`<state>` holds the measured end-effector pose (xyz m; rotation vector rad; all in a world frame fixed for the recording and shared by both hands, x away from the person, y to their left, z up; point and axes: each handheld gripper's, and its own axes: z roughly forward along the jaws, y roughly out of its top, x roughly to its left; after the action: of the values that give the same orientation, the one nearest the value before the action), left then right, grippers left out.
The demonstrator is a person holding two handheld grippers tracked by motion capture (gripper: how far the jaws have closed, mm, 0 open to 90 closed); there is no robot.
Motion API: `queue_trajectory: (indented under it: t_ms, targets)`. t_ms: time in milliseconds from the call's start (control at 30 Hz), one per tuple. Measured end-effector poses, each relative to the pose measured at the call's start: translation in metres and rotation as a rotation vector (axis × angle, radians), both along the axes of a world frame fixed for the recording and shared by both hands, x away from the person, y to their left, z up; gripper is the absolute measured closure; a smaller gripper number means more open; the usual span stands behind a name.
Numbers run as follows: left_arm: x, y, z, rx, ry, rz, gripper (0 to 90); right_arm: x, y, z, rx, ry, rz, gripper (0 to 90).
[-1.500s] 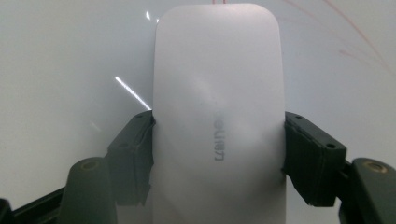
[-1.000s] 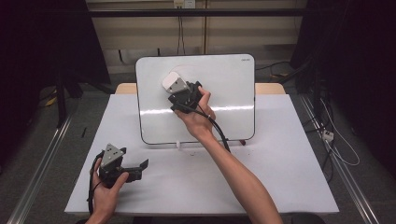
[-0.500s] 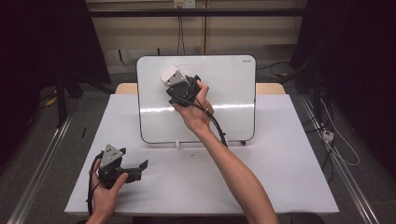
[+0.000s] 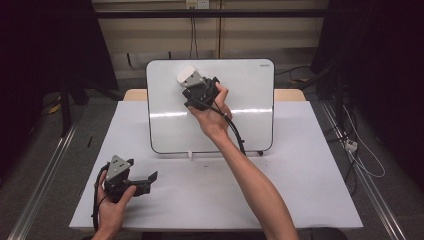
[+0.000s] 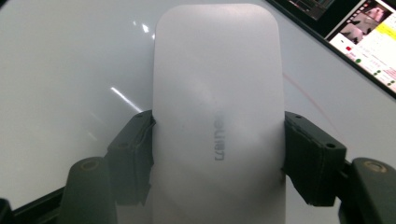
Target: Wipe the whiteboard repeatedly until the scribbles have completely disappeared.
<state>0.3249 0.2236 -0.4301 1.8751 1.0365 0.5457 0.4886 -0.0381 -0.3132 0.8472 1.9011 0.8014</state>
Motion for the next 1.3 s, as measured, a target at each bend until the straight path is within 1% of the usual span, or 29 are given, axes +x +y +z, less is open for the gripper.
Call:
queue_trajectory:
  t_ms: [167,233,367,400,433,467,500,567,633,667,700,800,867,1000,1100,1200,1300]
  targets:
    - [0.000,0.000,0.000,0.001,0.001,0.001,5.5,0.002,-0.009,0.003,0.018,0.002,-0.016,31.8]
    - [0.000,0.000,0.000,0.001,0.001,0.002,5.5,0.001,-0.012,0.003,0.010,-0.001,-0.020,31.8]
    - [-0.001,0.000,0.000,0.002,0.000,0.002,5.5,0.002,-0.019,0.005,0.021,0.001,-0.035,31.8]
    - [-0.001,0.000,0.000,-0.003,-0.002,0.002,5.5,0.003,-0.025,0.005,0.035,0.004,-0.046,31.8]
    - [0.000,0.000,-0.001,-0.006,-0.005,0.003,5.5,0.003,-0.025,0.005,0.035,0.004,-0.046,31.8]
    - [0.000,0.000,-0.001,-0.006,-0.004,0.004,5.5,0.003,-0.030,0.006,0.044,0.007,-0.057,31.9]
    - [0.000,0.000,0.000,0.001,0.002,0.005,5.5,0.003,-0.033,0.006,0.046,0.008,-0.059,31.8]
    - [-0.001,0.000,0.000,0.002,0.000,0.003,5.5,0.003,-0.036,0.007,0.049,0.007,-0.067,31.8]
    - [-0.001,0.000,0.000,0.000,-0.003,0.003,5.5,0.003,-0.043,0.007,0.067,0.006,-0.076,31.9]
    - [-0.001,0.000,0.000,0.003,0.000,0.003,5.5,0.003,-0.050,0.007,0.072,0.004,-0.084,31.9]
    - [0.000,0.000,0.000,0.004,0.002,0.005,5.5,0.003,-0.050,0.007,0.072,0.004,-0.084,31.9]
    - [0.000,-0.001,-0.001,0.003,0.006,0.003,5.5,0.003,-0.063,0.008,0.092,0.003,-0.111,31.9]
    - [0.000,-0.001,-0.001,0.002,-0.001,0.003,5.5,0.003,-0.066,0.008,0.096,0.004,-0.117,31.9]
    - [0.000,-0.002,-0.001,0.005,0.006,0.004,5.5,0.002,-0.074,0.009,0.107,0.004,-0.135,31.9]
    - [0.000,-0.001,-0.001,0.002,0.000,0.004,5.5,0.002,-0.079,0.010,0.121,0.006,-0.143,31.8]
    - [0.001,-0.001,-0.001,0.006,0.005,0.005,5.5,0.001,-0.076,0.009,0.113,-0.004,-0.147,31.9]
    - [0.001,-0.003,-0.001,0.007,0.004,0.002,5.5,0.000,-0.076,0.008,0.115,0.001,-0.141,31.8]
